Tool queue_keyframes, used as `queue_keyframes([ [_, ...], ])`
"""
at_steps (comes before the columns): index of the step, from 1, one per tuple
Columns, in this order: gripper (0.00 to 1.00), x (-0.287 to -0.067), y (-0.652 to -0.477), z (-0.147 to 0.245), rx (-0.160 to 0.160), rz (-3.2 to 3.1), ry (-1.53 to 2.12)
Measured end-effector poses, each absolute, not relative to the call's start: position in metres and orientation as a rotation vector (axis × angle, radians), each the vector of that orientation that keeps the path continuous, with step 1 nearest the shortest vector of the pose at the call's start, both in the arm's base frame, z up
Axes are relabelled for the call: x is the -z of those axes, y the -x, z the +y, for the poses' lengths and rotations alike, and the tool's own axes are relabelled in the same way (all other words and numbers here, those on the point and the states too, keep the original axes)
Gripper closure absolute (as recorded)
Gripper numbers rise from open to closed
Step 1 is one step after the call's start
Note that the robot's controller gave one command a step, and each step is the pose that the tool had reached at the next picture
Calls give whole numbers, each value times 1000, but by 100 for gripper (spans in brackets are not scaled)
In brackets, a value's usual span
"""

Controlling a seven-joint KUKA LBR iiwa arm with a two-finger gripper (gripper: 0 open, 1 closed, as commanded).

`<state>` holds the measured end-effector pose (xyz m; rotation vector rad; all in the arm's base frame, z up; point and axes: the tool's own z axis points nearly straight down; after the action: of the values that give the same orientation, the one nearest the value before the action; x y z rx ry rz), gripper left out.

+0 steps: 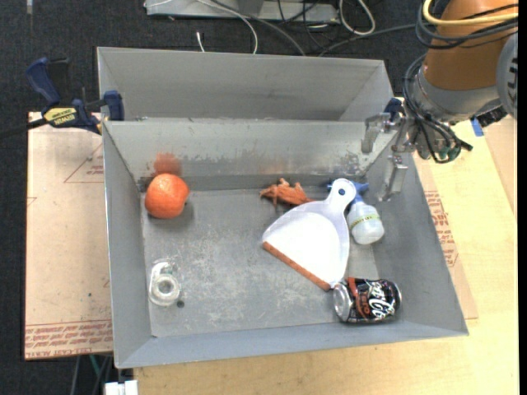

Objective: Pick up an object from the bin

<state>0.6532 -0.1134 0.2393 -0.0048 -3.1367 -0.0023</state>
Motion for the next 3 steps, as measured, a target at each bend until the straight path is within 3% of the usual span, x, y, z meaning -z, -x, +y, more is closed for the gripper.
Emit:
queue_keyframes([
  [1,0,-245,-655,-113,0,-3145,0],
  [2,0,-161,-656,-109,0,-3112,-463],
  [3,0,-153,-656,-119,-4,-2988,-996],
])
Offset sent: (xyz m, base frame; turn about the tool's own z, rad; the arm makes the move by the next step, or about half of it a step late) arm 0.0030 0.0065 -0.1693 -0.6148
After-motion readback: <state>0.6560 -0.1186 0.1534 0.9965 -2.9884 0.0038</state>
